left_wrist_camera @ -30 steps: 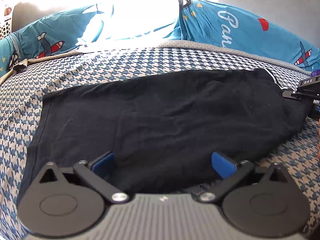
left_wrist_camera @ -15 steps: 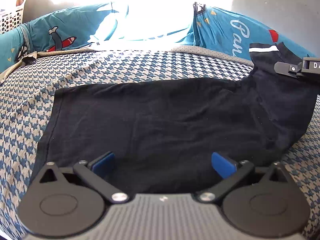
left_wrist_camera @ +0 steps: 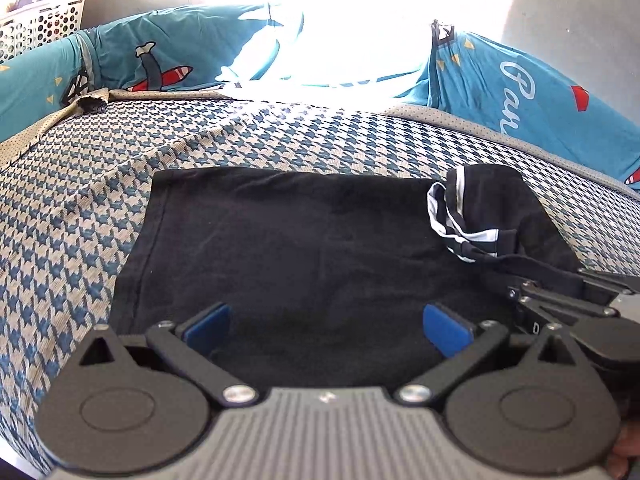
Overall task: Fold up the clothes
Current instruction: 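Lay the striped end onto the folded shirt with the right tool and open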
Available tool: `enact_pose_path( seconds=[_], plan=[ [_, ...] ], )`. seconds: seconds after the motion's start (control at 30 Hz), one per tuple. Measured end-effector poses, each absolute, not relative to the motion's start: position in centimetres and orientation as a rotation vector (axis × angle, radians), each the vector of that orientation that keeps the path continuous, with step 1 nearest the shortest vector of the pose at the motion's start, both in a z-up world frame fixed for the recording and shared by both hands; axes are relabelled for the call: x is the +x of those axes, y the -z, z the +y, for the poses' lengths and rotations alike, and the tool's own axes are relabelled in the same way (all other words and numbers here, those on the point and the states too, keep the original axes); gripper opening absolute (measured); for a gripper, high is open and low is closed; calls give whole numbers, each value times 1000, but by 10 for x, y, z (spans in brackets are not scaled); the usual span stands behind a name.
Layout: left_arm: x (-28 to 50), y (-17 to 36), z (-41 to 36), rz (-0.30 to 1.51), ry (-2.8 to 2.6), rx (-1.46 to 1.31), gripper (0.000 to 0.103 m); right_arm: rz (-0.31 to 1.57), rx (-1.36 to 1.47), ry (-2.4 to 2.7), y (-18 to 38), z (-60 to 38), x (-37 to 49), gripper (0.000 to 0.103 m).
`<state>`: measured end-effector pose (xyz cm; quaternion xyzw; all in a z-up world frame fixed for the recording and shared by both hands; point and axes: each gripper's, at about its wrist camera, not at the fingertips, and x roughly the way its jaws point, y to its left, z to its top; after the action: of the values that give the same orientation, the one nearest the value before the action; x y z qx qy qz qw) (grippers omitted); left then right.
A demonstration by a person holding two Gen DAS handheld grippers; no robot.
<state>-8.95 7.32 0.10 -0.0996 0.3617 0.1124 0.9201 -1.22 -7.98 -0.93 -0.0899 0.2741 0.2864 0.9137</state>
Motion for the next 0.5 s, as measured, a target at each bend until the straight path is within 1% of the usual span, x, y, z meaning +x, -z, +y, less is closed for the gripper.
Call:
enact_pose_path(
  seconds=[0.07, 0.1, 0.17, 0.2, 0.5],
  plan=[
    [-89, -2, 74, 741, -231, -208, 103, 582, -197, -581, 17, -80, -11, 13],
    [-89, -2, 74, 739, -229, -210, 103, 590, -193, -591, 16, -81, -11, 16],
    [-89, -2, 73, 738, -229, -207, 103, 600, -185, -617, 12, -82, -13, 30],
    [-89, -3, 73, 735, -230, -207, 103, 602, -186, -625, 9, -82, -15, 32],
    [-94, -9, 82, 711, -244, -259, 103, 595, -96, -660, -29, -107, -39, 33]
  ],
)
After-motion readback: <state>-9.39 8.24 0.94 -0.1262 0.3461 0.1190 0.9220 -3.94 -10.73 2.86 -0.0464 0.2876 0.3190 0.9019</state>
